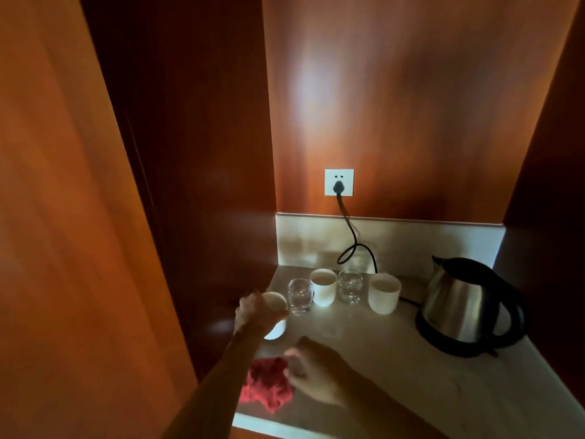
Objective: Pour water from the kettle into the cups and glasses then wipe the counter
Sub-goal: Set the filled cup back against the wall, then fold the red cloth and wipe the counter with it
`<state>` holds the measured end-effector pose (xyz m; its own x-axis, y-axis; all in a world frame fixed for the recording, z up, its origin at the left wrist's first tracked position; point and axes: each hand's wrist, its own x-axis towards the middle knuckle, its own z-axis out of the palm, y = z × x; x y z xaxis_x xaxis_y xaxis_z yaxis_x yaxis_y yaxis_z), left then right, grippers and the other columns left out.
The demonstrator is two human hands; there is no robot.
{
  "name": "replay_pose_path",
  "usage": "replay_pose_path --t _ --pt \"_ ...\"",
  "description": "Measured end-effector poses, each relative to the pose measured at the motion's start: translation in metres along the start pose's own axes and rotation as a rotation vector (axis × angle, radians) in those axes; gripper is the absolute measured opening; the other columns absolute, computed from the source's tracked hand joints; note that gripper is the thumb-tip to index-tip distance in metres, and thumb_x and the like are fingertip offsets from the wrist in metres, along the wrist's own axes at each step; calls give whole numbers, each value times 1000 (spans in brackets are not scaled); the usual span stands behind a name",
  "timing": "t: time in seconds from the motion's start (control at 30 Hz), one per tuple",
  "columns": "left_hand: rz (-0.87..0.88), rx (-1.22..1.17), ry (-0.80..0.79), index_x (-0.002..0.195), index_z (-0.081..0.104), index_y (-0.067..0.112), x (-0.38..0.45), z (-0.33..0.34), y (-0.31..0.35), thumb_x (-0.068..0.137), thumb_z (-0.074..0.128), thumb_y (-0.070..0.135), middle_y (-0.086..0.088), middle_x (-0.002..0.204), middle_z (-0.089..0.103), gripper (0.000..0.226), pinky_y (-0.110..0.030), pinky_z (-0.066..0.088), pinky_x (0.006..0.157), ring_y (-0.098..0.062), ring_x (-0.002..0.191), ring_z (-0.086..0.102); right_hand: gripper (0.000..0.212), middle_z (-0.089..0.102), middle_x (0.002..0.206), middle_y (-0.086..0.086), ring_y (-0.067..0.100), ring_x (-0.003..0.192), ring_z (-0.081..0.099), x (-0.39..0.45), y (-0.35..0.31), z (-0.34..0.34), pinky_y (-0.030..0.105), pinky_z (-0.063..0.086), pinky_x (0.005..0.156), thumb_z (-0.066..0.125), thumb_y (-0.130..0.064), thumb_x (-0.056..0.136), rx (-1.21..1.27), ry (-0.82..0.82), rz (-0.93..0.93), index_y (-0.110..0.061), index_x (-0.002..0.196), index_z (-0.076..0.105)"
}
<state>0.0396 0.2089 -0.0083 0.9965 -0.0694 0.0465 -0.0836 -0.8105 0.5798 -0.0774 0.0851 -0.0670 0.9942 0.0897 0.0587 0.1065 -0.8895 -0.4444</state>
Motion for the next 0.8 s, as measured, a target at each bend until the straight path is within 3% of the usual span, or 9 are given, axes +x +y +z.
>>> replay_pose_path --t 0.07,0.17,0.27,0.37,0.47,0.67,0.8 --pt "-2 0 -4 120 62 18 9 6 -1 53 82 62 -6 112 66 83 -33 55 86 -26 102 66 39 59 130 -5 16 120 57 7 -19 28 33 49 101 56 -36 94 44 1 -145 -32 133 58" --pt "-18 3 -2 121 60 16 20 14 -4 53 83 60 -6 114 65 83 -33 55 86 -26 104 65 47 46 152 -15 8 136 47 17 -29 65 25 41 111 58 -33 95 38 -9 -272 -38 141 52" --pt "-17 6 -17 123 59 15 27 22 -8 54 83 60 -6 117 63 85 -33 53 86 -26 107 64 45 52 151 -9 10 135 51 26 -18 84 26 45 109 54 -23 92 -2 111 -291 -33 134 63" --pt "-10 38 -14 123 58 15 32 29 -10 56 83 60 -6 119 62 84 -33 51 89 -25 109 62 43 49 152 -7 17 139 46 27 -3 84 35 44 112 54 -28 93 -5 67 -258 -34 136 58" --pt "-15 61 -4 124 57 16 34 34 -8 57 82 62 -6 121 61 85 -33 50 90 -25 111 62 40 45 154 -8 16 142 40 25 3 78 34 43 113 48 -40 97 -24 75 -211 -35 135 57" --pt "-25 72 -8 127 54 12 41 39 -6 63 80 59 -8 125 56 83 -34 47 93 -26 115 58 64 45 157 -1 20 143 41 25 -2 70 37 37 117 25 -53 91 9 50 -140 -29 139 60" --pt "4 74 -22 129 51 11 44 42 -7 70 78 54 -7 130 52 79 -35 43 98 -25 121 52 63 47 155 0 22 141 44 26 -3 70 37 39 116 26 -52 91 -3 42 -142 -29 138 62"
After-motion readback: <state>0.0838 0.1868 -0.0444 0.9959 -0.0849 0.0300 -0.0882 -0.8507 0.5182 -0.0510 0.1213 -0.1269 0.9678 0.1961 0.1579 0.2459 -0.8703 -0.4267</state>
